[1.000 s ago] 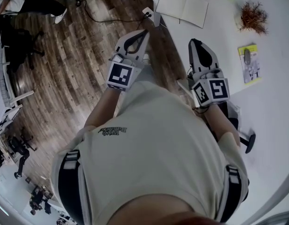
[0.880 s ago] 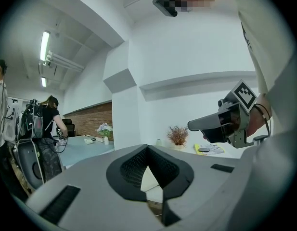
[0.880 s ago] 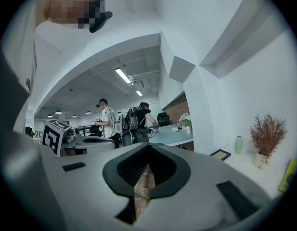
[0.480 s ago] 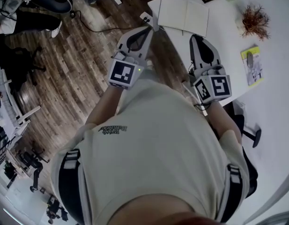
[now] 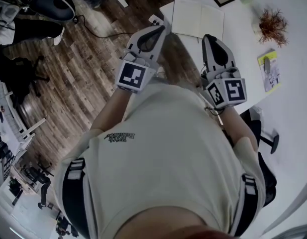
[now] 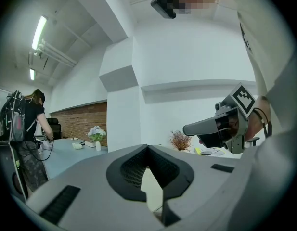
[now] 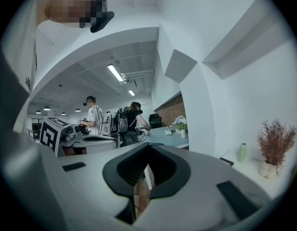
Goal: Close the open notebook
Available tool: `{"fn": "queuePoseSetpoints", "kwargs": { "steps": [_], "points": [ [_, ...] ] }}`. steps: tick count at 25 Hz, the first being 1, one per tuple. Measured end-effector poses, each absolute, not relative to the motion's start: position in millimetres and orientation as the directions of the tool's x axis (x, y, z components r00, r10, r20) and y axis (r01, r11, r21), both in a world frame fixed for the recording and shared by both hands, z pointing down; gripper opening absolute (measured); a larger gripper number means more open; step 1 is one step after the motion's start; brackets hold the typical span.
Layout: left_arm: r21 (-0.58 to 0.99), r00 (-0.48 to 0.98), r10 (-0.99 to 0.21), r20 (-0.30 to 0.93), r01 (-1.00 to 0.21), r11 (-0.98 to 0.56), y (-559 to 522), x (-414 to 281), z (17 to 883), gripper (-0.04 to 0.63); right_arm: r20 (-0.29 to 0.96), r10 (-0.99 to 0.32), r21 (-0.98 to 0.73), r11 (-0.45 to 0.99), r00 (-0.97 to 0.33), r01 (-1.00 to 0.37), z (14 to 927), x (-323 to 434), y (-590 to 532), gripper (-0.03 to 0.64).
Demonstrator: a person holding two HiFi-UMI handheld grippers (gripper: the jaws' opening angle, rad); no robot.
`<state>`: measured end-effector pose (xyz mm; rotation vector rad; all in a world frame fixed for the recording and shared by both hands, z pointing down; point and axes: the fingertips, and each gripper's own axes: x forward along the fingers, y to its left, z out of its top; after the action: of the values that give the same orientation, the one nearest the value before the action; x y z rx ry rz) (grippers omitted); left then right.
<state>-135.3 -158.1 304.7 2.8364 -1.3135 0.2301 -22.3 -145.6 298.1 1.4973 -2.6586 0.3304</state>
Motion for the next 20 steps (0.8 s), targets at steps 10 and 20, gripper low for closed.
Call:
{"fn": "queuePoseSetpoints", "kwargs": {
  "steps": [10,20],
  "points": [
    [-0.047,0.628,-0.766,0.138,-0.768,-0.639,-168,-128,303,0.012,0.154,-0.822,-0.146,0.530,-0.549,-0.835,292,-21,-160,0.003],
    [-0.037,0.589,-0.792,0.161,-0.798,-0.601,-169,-115,307,0.012,0.166,-0.786,-0.157,0.576,-0.596,-0.802,296,-11,-168,0.003]
  ]
}}
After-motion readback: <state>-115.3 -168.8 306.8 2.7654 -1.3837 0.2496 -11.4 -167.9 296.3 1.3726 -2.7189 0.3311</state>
